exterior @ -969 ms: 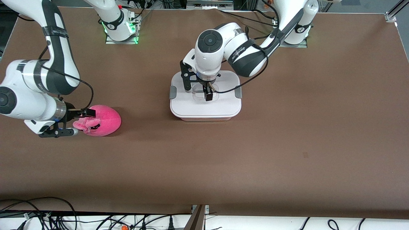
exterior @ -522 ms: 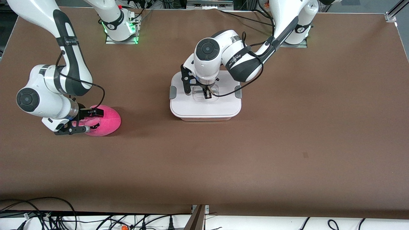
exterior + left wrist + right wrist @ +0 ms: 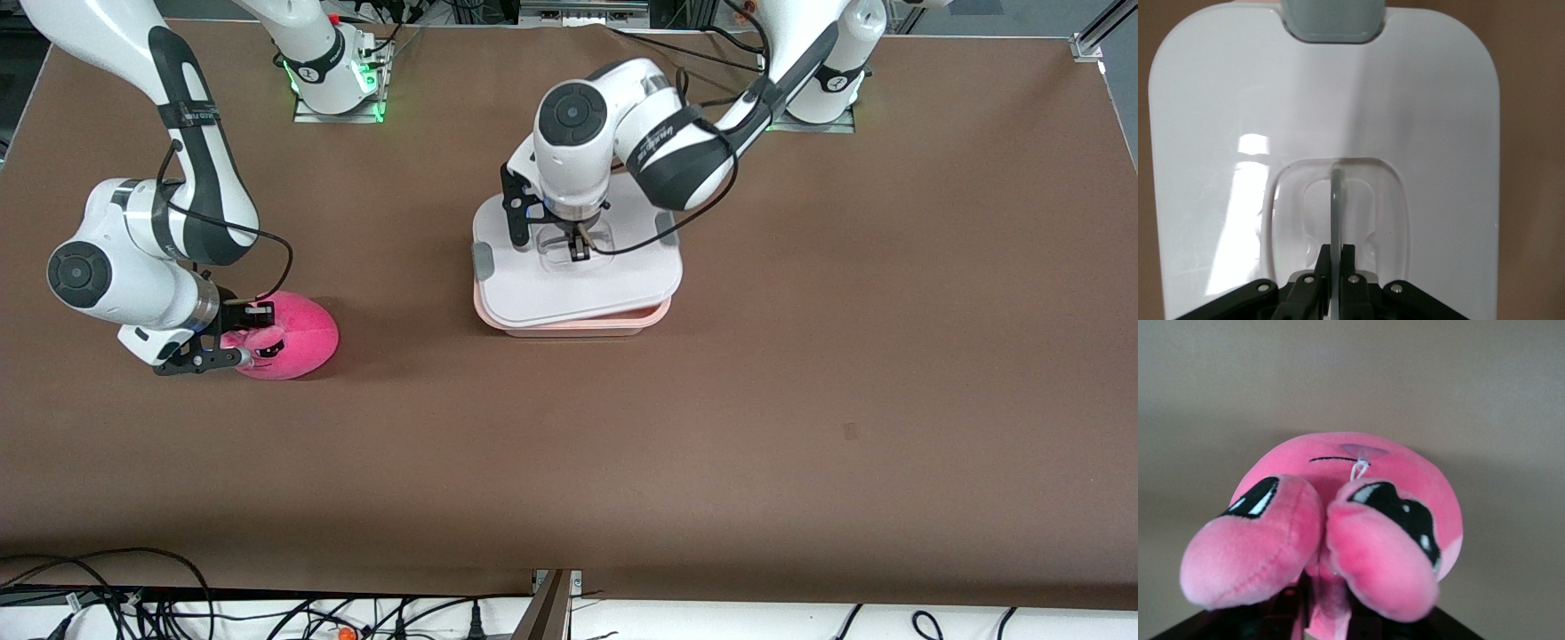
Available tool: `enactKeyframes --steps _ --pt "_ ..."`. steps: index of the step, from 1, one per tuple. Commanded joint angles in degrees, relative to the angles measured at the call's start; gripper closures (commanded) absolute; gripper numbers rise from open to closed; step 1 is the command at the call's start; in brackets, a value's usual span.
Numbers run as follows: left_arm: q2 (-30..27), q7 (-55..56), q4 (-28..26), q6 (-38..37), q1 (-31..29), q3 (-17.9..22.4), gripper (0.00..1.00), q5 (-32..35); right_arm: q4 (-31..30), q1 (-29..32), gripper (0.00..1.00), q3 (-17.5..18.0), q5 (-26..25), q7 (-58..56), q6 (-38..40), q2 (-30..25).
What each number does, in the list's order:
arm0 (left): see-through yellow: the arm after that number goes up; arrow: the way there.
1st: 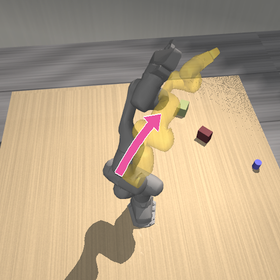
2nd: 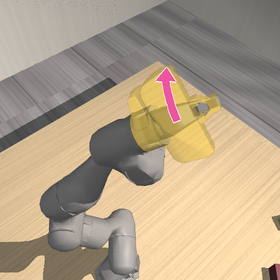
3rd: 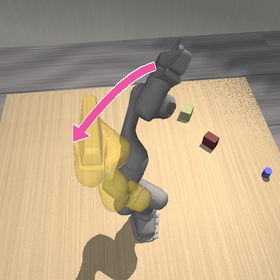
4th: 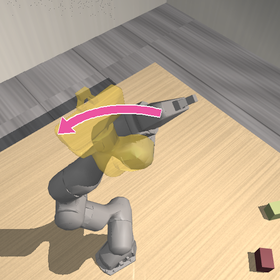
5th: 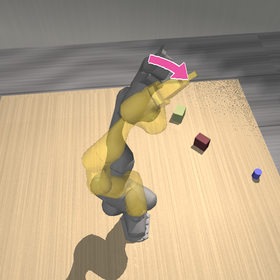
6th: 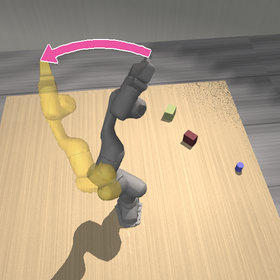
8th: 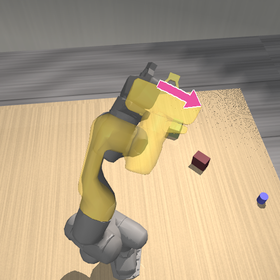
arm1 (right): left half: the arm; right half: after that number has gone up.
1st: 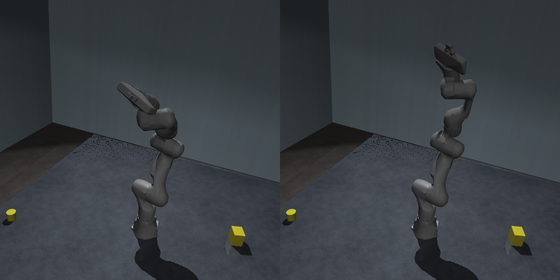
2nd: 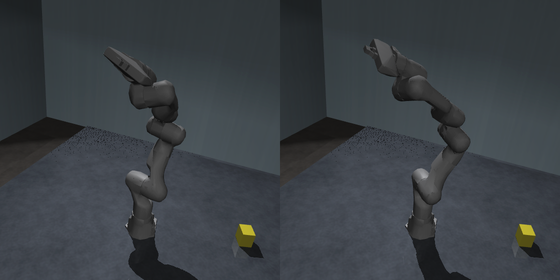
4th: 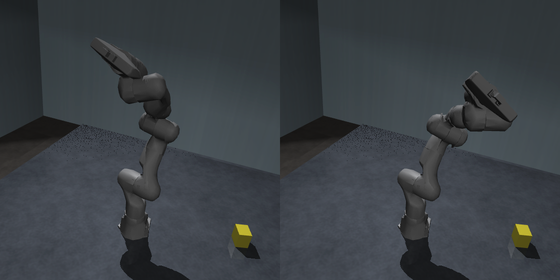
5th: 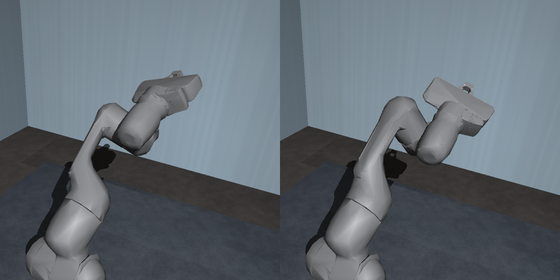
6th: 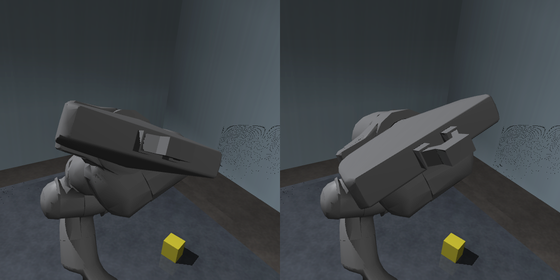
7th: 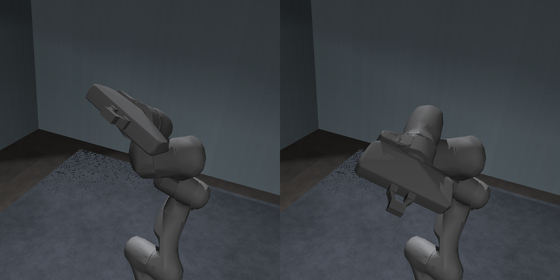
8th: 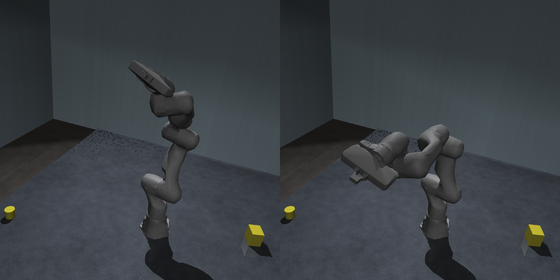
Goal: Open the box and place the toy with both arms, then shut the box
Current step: 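Lift the clear lid off the box with the left gripper, then lift the pink toy with the right gripper and carry it over the box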
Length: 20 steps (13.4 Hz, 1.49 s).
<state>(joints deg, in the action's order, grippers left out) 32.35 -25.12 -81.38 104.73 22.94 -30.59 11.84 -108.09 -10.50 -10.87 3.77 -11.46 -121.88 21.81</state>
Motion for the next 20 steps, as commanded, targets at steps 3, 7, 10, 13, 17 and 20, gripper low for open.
enactKeyframes --steps 3,7,10,13,17,20 --pt "-7.2 0.16 5.96 -20.57 -1.65 -0.53 1.0 0.11 5.33 0.39 1.0 -0.74 0.8 -4.0 5.85 -0.98" --pt "-7.21 -12.71 10.88 -35.45 -12.27 -0.35 1.0 0.99 14.2 -0.04 1.0 -0.47 0.45 -4.01 15.07 -0.98" --pt "-7.21 -21.96 12.04 -37.76 -21.23 -0.61 1.0 2.83 22.02 -2.67 1.0 1.37 0.71 -2.96 22.28 -0.81" --pt "-7.21 -28.39 12.04 -37.85 -25.3 -0.35 1.0 2.83 25.81 -11.18 1.0 1.55 0.98 5.97 25.63 -0.81" --pt "-7.21 -31.13 12.04 -37.59 -26.01 -0.26 1.0 3.1 27.23 -24.28 1.0 1.55 2.12 14.62 26.26 -0.81" --pt "-7.21 -31.13 12.04 -37.59 -26.01 -0.35 1.0 3.01 27.84 -30.8 1.0 1.55 1.51 11.57 26.26 -0.72"
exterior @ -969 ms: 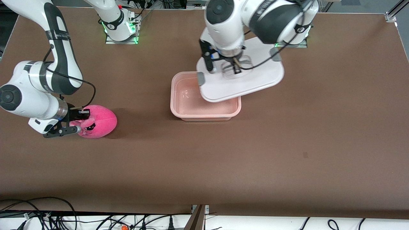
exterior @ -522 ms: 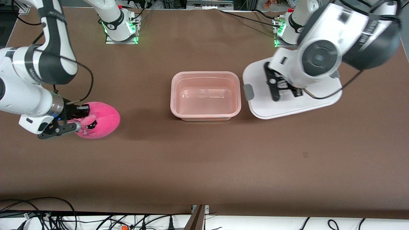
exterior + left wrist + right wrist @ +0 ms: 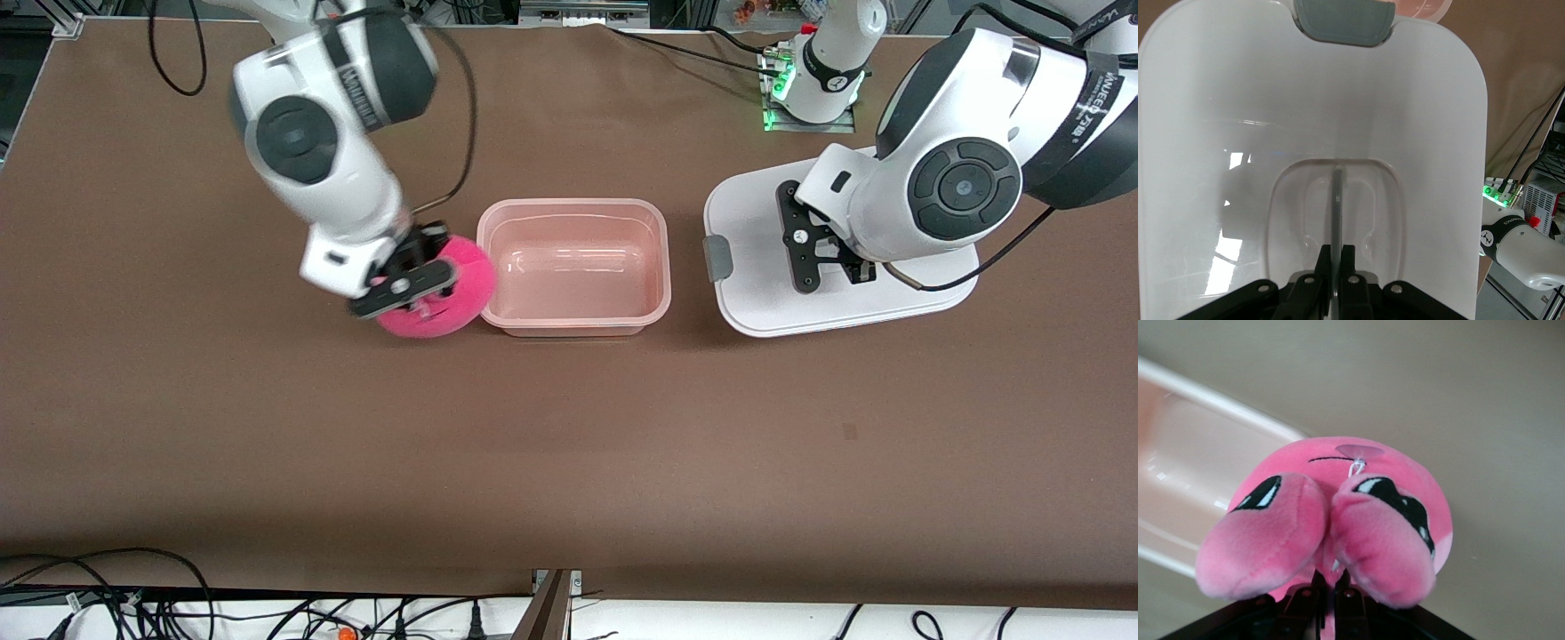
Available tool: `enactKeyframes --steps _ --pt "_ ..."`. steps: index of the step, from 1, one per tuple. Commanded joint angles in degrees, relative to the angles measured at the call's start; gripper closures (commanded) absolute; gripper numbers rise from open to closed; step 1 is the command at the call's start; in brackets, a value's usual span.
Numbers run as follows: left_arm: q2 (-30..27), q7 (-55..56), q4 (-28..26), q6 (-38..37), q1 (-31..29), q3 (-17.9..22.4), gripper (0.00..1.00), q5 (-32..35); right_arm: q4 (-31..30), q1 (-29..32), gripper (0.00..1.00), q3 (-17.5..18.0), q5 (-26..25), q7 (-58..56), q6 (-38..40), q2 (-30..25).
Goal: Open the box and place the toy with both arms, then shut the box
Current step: 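Lift the pink toy with the right gripper and carry it over the box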
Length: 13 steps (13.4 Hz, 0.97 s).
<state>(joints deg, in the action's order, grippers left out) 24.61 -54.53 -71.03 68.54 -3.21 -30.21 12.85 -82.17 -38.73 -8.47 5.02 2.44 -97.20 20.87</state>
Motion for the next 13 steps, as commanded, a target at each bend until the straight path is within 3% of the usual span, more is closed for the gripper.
enactKeyframes --steps 1,6,8,13 --pt "0.61 -1.72 1.68 -1.39 0.13 -0.72 1.0 2.01 2.53 -3.88 1.0 -0.85 0.17 -4.88 1.67 0.14" --pt "0.53 -1.72 1.68 -1.3 0.14 -0.72 1.0 2.01 2.89 -6.79 1.0 -0.06 -0.44 -26.49 1.23 0.05" --pt "0.53 -1.72 1.6 -1.3 0.13 -0.72 1.0 2.09 2.89 -9.94 1.0 -0.06 -3.69 -34.84 0.97 0.66" --pt "0.61 -1.72 1.68 -1.3 0.22 -0.81 1.0 1.92 2.8 -14.43 1.0 -0.06 -7.48 -36.73 0.88 3.55"
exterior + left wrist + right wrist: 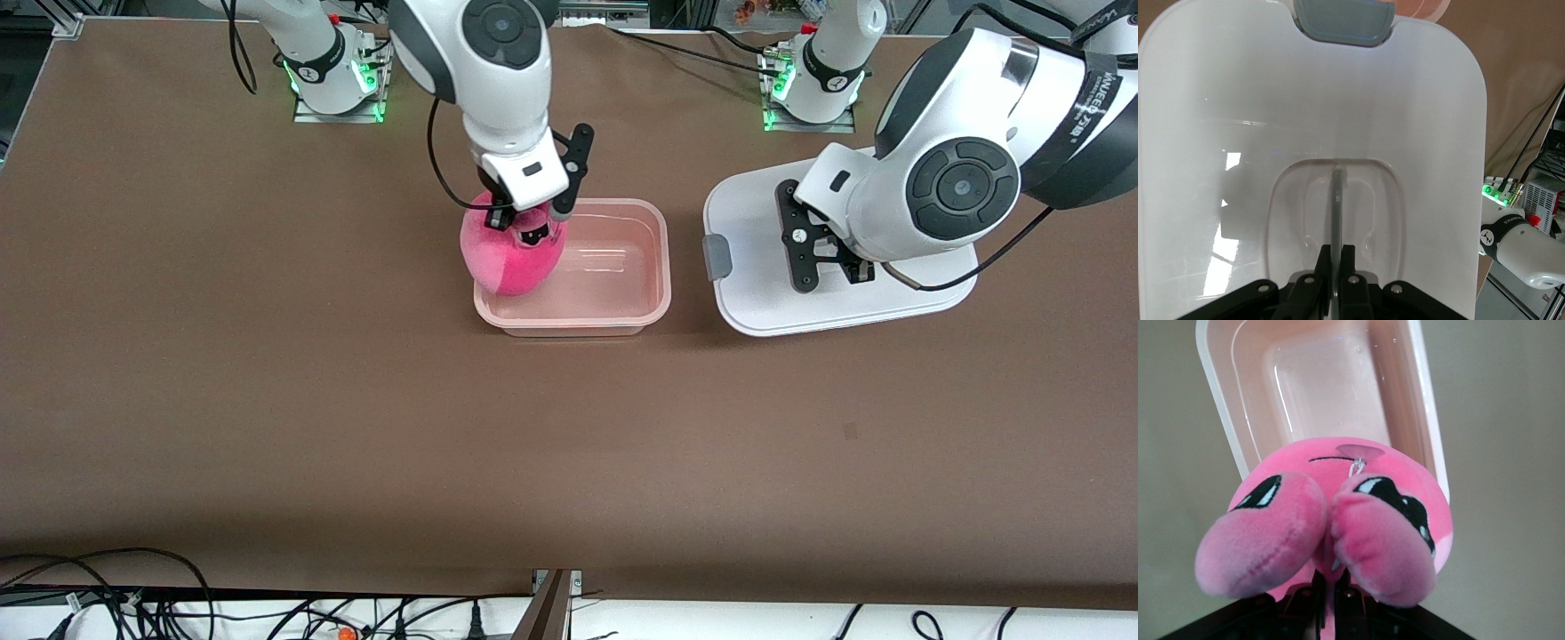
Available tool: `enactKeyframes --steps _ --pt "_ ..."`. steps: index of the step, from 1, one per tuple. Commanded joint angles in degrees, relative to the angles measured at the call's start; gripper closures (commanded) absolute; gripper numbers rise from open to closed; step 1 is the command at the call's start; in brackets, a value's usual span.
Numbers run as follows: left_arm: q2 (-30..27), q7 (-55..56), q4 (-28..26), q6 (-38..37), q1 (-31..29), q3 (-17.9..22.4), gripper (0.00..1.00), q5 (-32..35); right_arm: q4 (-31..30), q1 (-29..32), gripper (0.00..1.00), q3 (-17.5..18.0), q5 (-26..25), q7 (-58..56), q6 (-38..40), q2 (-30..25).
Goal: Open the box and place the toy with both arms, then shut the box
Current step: 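Lower the pink toy into the box with the right gripper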
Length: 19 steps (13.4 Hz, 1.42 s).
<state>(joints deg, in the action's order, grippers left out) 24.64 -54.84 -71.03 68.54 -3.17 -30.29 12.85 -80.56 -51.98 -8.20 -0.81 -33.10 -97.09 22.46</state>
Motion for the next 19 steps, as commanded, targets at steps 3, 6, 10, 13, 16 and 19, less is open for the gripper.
enactKeyframes --steps 3,6,10,13,16,19 --pt "0.59 -1.41 1.6 -1.3 0.18 -0.74 1.0 1.92 1.2 -2.77 1.0 -0.32 -3.05 -0.74 -1.07 6.7" --pt "0.67 -1.32 1.68 -1.3 0.27 -0.74 1.0 1.74 1.2 -3.57 1.0 -0.32 -3.41 1.8 -4.94 10.92" --pt "0.67 -1.32 1.68 -1.39 0.27 -0.74 1.0 1.65 0.93 -4.8 1.0 -0.32 -6.39 6.19 -10.03 16.72" --pt "0.67 -1.23 1.68 -1.39 0.27 -0.83 1.0 1.48 0.76 -5.59 0.02 -0.41 -7.89 9.1 -16.17 20.15" --pt "0.67 -1.23 1.68 -1.39 0.44 -0.83 1.0 1.56 1.72 -5.06 0.0 -0.41 -6.76 17.6 -21.97 20.34" --pt "0.67 -1.23 1.68 -1.39 0.44 -0.83 1.0 1.57 2.25 -5.06 0.0 -0.5 -3.24 25.52 -29.97 20.25"
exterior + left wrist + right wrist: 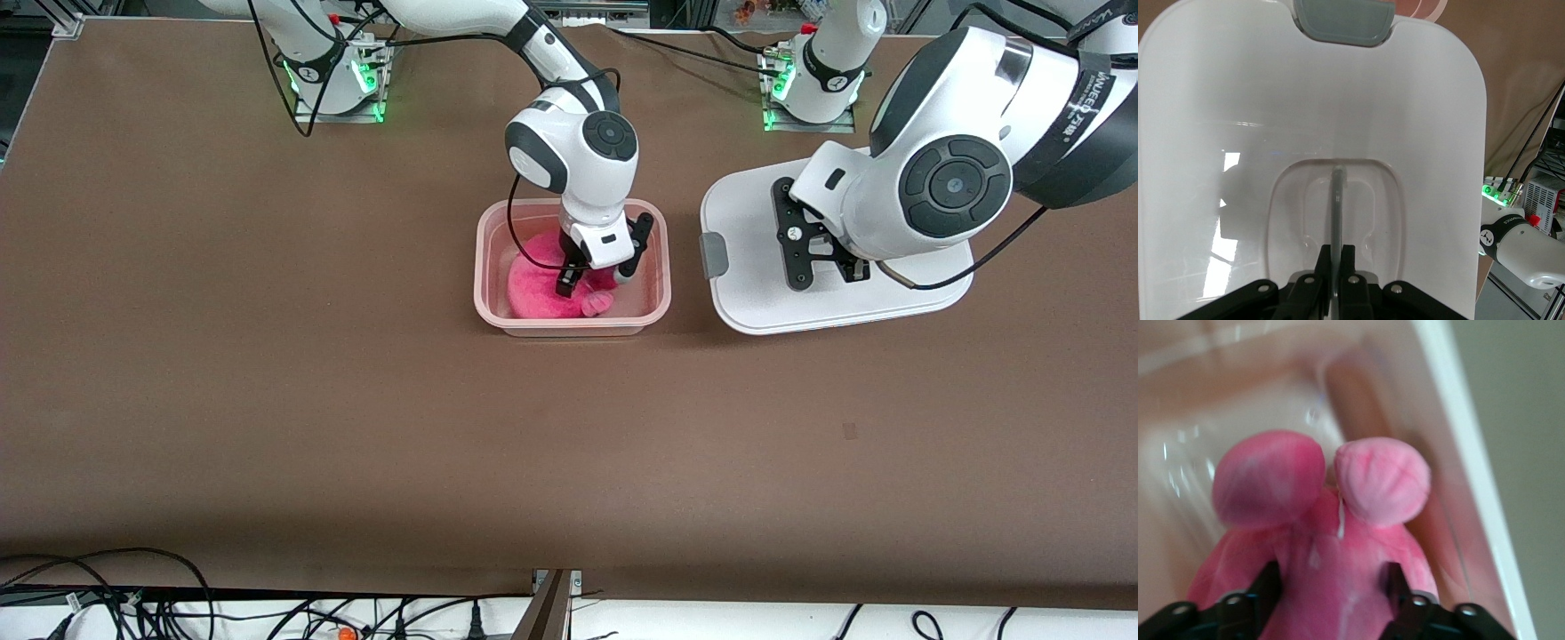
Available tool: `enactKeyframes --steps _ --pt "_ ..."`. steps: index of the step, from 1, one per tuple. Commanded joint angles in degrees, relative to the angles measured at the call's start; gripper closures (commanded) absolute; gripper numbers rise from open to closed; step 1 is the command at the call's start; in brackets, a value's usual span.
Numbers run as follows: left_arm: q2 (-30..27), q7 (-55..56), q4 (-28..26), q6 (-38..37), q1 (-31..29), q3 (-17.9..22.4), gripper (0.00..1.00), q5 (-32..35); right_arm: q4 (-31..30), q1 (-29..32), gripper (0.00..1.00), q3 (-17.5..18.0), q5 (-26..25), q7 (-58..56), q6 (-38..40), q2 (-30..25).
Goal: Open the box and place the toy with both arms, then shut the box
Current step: 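Lower the pink toy into the box with the right gripper, then open the right gripper and withdraw it from the box, then carry the lid over the box with the left gripper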
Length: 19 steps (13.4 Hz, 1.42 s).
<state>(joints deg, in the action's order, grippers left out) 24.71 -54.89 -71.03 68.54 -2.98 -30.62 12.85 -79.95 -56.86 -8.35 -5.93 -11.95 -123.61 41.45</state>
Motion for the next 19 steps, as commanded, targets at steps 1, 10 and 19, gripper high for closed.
enactKeyframes --steps 1,10,19 --pt "0.6 -1.19 1.68 -1.39 0.25 -0.5 1.0 1.56 1.73 -0.1 0.0 -0.35 2.85 5.44 -4.7 1.09" --pt "0.69 -0.84 1.59 -1.39 -0.01 -0.5 1.0 1.21 1.47 14.21 0.0 -5.08 10.24 5.1 12.57 -15.77" --pt "4.89 0.75 1.86 4.2 2.79 -0.67 1.0 -5.88 -3.44 29.55 0.0 -17.54 17.01 0.44 34.84 -33.16"
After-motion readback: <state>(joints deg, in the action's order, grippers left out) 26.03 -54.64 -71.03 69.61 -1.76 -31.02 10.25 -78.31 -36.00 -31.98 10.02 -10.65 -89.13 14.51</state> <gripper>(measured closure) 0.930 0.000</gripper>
